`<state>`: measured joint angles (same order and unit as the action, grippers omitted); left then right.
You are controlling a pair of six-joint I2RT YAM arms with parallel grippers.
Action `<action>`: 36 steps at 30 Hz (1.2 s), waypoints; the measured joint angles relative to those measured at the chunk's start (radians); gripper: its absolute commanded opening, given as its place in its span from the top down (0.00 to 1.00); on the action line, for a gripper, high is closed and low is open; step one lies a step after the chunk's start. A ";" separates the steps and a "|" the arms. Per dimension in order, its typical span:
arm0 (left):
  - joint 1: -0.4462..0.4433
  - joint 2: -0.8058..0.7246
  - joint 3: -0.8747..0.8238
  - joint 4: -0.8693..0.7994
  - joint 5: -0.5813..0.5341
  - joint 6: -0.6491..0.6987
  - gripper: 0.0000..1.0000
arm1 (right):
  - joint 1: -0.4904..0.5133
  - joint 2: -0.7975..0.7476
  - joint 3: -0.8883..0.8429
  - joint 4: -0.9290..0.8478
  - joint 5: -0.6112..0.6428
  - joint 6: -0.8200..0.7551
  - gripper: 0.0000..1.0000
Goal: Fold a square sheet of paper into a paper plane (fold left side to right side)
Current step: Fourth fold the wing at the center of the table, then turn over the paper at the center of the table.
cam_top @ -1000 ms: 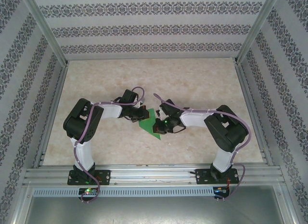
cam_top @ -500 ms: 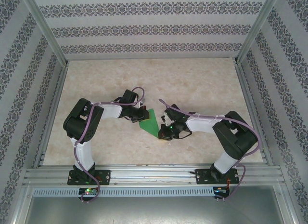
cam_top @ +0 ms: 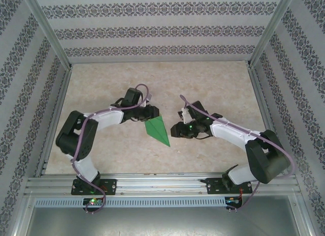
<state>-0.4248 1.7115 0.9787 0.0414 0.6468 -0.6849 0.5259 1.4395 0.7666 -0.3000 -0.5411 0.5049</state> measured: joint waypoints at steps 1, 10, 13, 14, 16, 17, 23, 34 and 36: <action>0.005 -0.042 -0.013 0.006 -0.014 0.001 0.64 | -0.006 0.010 0.003 0.013 -0.005 -0.025 0.49; 0.064 -0.314 -0.231 0.058 -0.140 0.016 0.60 | -0.009 0.253 0.076 0.158 -0.110 -0.163 0.51; 0.075 -0.354 -0.284 0.062 -0.165 0.016 0.60 | -0.009 0.311 0.100 0.192 -0.136 -0.178 0.55; 0.079 -0.365 -0.295 0.062 -0.170 0.015 0.60 | -0.009 0.325 0.108 0.201 -0.144 -0.182 0.58; 0.086 -0.380 -0.307 0.061 -0.178 0.015 0.60 | -0.009 0.349 0.123 0.218 -0.157 -0.191 0.64; 0.089 -0.387 -0.310 0.061 -0.183 0.015 0.60 | -0.009 0.359 0.129 0.229 -0.162 -0.192 0.67; 0.107 -0.413 -0.312 0.062 -0.188 0.015 0.59 | -0.009 0.379 0.137 0.254 -0.183 -0.195 0.91; 0.153 -0.536 -0.353 0.130 -0.142 -0.012 0.50 | -0.024 0.253 0.137 0.262 -0.194 -0.190 1.00; 0.166 -0.575 -0.372 0.175 -0.115 -0.030 0.47 | -0.042 0.187 0.132 0.291 -0.218 -0.182 1.00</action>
<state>-0.2584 1.1370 0.6071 0.2169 0.5320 -0.7151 0.4835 1.6260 0.8982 -0.0086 -0.7593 0.3233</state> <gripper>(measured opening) 0.510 0.057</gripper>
